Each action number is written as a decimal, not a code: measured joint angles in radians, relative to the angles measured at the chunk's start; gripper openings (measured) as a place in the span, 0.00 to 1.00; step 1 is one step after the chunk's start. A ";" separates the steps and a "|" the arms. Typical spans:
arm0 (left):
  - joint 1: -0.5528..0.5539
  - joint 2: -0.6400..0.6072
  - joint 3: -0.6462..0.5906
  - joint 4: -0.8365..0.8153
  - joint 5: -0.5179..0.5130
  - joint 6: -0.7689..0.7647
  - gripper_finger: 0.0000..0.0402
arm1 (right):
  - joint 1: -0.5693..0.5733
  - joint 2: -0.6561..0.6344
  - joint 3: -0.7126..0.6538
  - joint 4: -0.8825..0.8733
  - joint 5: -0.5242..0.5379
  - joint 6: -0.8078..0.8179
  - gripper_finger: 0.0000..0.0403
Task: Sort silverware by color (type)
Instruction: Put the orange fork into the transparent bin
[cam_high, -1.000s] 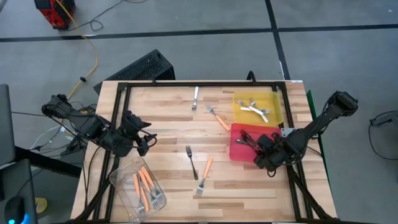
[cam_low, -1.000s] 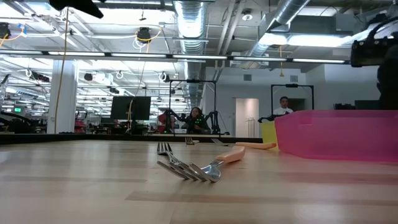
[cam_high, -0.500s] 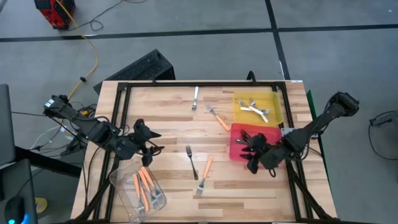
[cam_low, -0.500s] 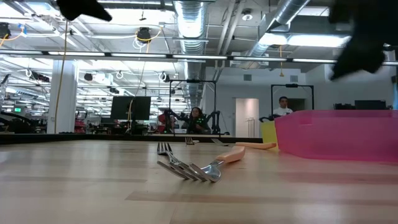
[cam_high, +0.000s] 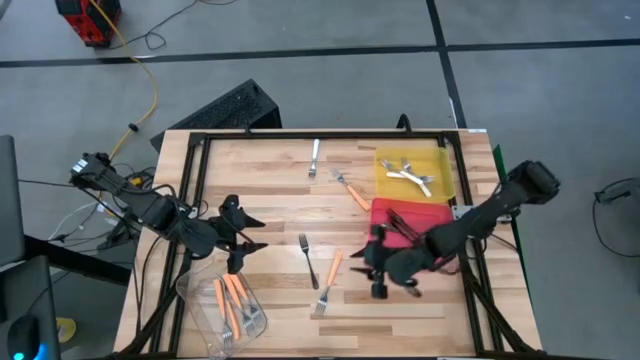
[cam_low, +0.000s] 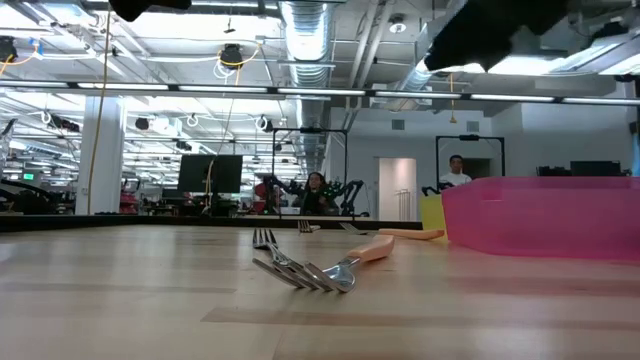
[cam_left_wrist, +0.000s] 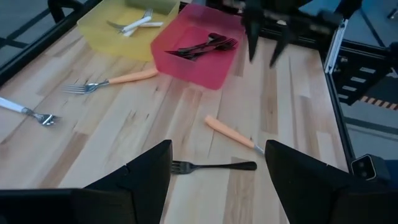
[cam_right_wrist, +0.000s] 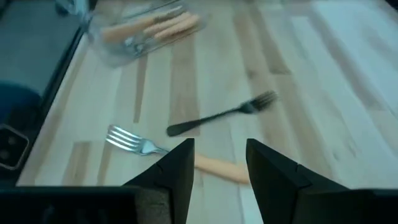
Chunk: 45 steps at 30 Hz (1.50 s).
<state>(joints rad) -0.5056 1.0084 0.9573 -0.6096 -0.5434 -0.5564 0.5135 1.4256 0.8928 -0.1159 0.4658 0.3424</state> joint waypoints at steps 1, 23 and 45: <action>0.000 0.000 0.000 -0.001 0.000 -0.001 0.60 | -0.006 0.033 0.025 -0.003 -0.020 -0.026 0.42; -0.013 0.000 0.000 -0.001 0.112 0.108 0.60 | -0.185 0.539 0.612 -0.465 -0.636 -0.506 0.57; -0.013 0.000 0.000 -0.006 0.084 0.104 0.60 | -0.196 0.672 0.694 -0.524 -0.562 -0.777 0.57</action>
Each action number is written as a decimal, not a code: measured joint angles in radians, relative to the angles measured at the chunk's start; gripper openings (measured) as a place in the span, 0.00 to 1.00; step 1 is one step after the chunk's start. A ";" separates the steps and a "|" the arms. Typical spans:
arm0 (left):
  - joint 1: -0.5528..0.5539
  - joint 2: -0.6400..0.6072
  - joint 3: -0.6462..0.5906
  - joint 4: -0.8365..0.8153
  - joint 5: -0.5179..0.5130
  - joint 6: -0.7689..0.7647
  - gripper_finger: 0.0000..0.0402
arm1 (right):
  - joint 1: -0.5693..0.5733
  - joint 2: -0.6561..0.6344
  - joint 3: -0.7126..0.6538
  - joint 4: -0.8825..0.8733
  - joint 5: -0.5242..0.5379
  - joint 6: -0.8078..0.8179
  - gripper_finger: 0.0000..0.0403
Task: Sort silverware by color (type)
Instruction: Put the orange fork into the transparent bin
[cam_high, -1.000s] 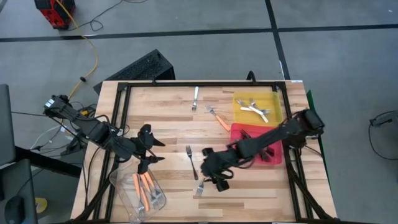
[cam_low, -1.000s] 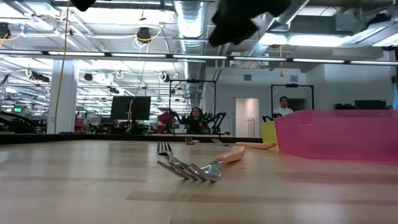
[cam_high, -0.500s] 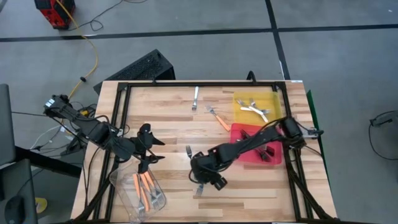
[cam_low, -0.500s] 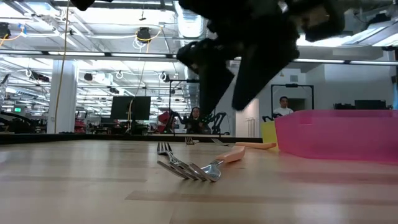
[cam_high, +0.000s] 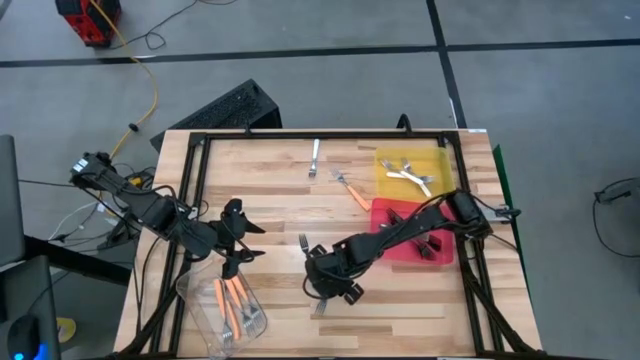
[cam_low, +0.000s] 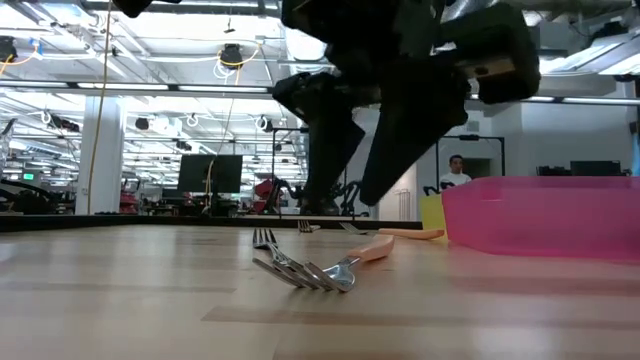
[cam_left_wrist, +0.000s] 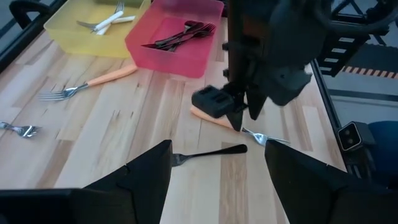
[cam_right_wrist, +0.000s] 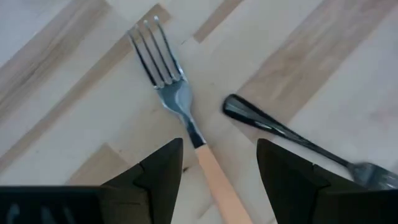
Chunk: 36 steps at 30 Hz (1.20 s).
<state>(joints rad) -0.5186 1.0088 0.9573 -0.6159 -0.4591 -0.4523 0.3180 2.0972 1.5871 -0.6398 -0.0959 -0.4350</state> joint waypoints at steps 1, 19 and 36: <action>0.000 0.000 0.000 0.000 0.000 -0.001 0.60 | 0.000 0.012 0.000 0.011 0.000 -0.002 0.57; 0.000 0.000 0.000 0.000 0.000 -0.005 0.60 | -0.003 0.086 0.002 -0.038 0.037 -0.010 0.55; 0.000 0.000 0.000 0.000 0.001 -0.015 0.60 | -0.017 0.097 0.001 -0.080 0.092 0.153 0.20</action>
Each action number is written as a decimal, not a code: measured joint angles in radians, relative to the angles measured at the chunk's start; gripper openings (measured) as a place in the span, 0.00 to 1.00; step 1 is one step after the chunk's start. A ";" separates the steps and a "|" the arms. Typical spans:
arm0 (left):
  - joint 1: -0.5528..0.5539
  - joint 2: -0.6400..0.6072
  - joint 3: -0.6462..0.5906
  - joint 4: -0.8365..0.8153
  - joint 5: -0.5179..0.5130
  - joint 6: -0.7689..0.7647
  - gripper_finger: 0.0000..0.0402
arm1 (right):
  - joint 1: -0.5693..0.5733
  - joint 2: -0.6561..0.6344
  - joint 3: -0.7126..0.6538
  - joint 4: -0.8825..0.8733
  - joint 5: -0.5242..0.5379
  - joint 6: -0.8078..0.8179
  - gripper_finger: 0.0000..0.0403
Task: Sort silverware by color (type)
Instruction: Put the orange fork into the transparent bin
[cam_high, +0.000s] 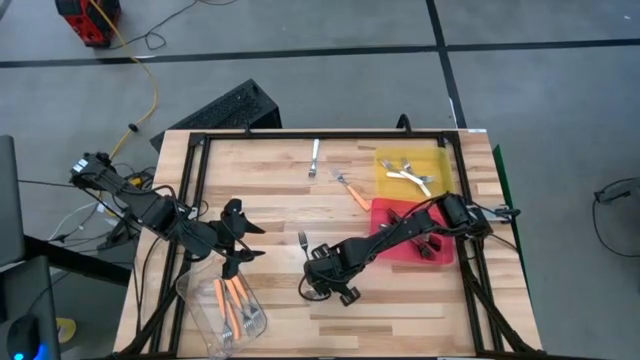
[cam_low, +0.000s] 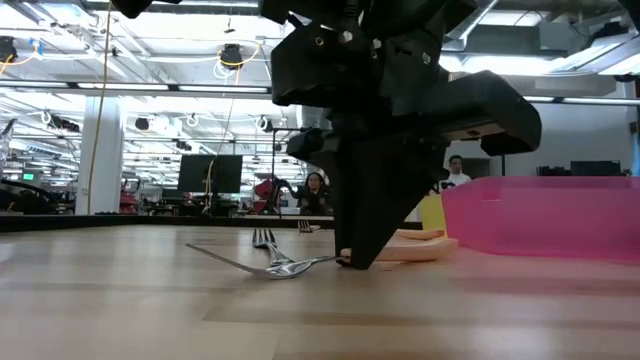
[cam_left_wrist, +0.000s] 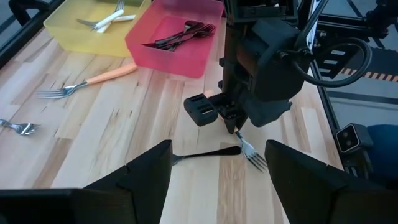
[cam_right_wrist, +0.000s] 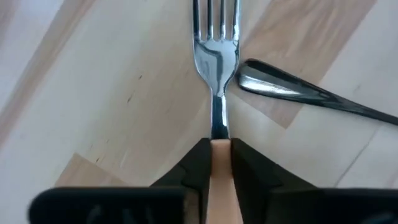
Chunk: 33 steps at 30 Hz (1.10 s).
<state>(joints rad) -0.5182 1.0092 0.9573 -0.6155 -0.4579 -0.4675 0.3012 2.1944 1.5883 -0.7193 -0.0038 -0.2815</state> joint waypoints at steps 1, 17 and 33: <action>0.000 0.000 0.000 0.000 0.000 0.000 0.60 | 0.000 0.000 0.000 0.000 0.001 0.009 0.18; 0.000 0.000 0.000 0.001 0.006 -0.016 0.60 | 0.030 -0.111 0.018 -0.101 -0.012 0.102 0.16; 0.000 0.000 0.000 0.013 -0.026 -0.012 0.60 | -0.038 -0.312 0.020 -0.056 0.153 0.109 0.16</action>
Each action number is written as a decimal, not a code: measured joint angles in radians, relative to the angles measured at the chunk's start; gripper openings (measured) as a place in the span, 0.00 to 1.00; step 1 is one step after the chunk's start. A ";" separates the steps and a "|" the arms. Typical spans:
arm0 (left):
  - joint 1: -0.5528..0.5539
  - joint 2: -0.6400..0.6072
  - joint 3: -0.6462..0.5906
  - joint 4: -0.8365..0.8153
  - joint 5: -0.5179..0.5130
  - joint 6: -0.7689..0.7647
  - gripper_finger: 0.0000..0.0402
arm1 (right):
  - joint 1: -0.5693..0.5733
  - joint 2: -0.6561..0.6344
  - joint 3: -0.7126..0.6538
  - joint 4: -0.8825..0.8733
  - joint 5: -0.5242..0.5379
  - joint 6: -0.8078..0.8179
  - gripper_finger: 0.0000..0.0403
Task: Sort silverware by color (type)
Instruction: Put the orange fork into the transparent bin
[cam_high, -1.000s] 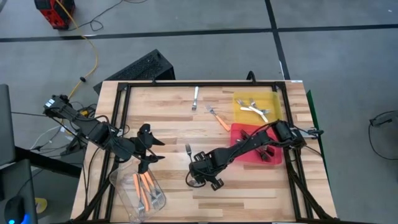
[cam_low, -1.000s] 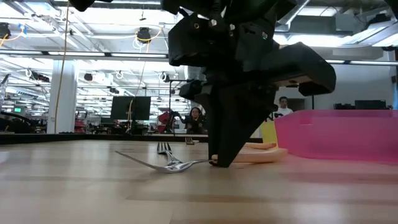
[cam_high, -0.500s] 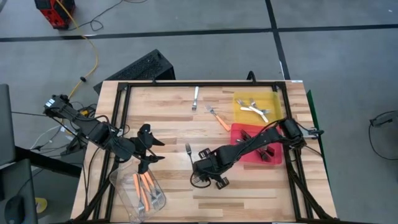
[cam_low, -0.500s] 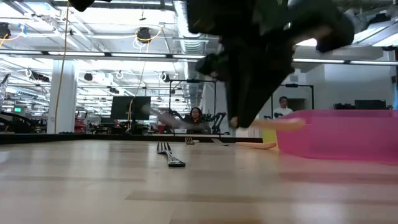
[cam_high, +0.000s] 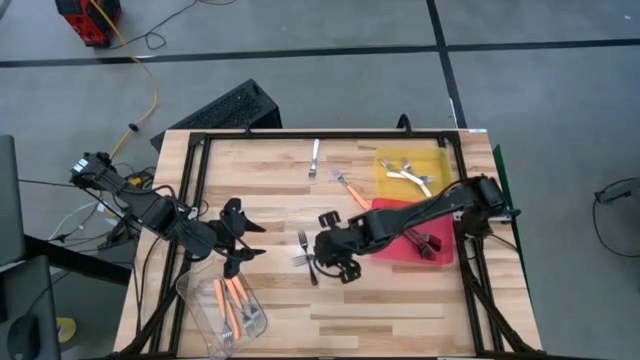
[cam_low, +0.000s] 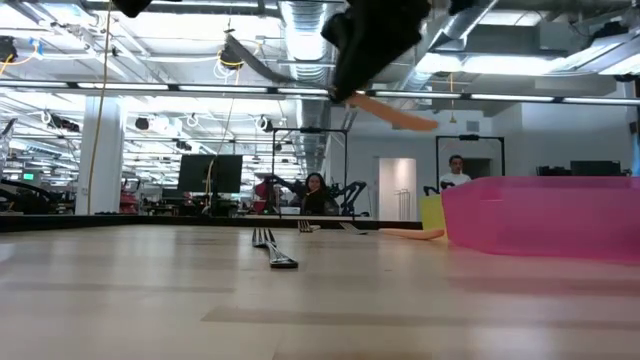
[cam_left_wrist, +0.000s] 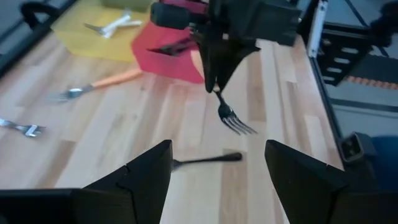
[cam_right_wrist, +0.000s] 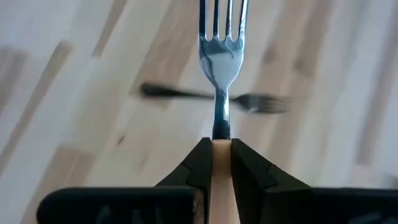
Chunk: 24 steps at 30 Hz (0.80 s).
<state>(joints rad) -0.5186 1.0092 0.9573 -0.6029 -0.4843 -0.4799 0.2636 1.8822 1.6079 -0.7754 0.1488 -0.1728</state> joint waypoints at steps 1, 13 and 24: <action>0.000 0.000 0.000 0.004 -0.015 0.001 0.60 | -0.005 -0.001 0.000 0.017 0.012 -0.003 0.16; 0.000 -0.030 0.000 0.041 -0.003 0.055 0.60 | -0.044 0.022 0.000 0.369 -0.018 -0.090 0.16; 0.000 -0.153 0.000 0.091 -0.057 0.146 0.60 | -0.051 0.022 0.001 0.579 -0.091 -0.184 0.16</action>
<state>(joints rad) -0.5182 0.8560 0.9577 -0.5119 -0.5411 -0.3337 0.2127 1.9038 1.6085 -0.1967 0.0581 -0.3565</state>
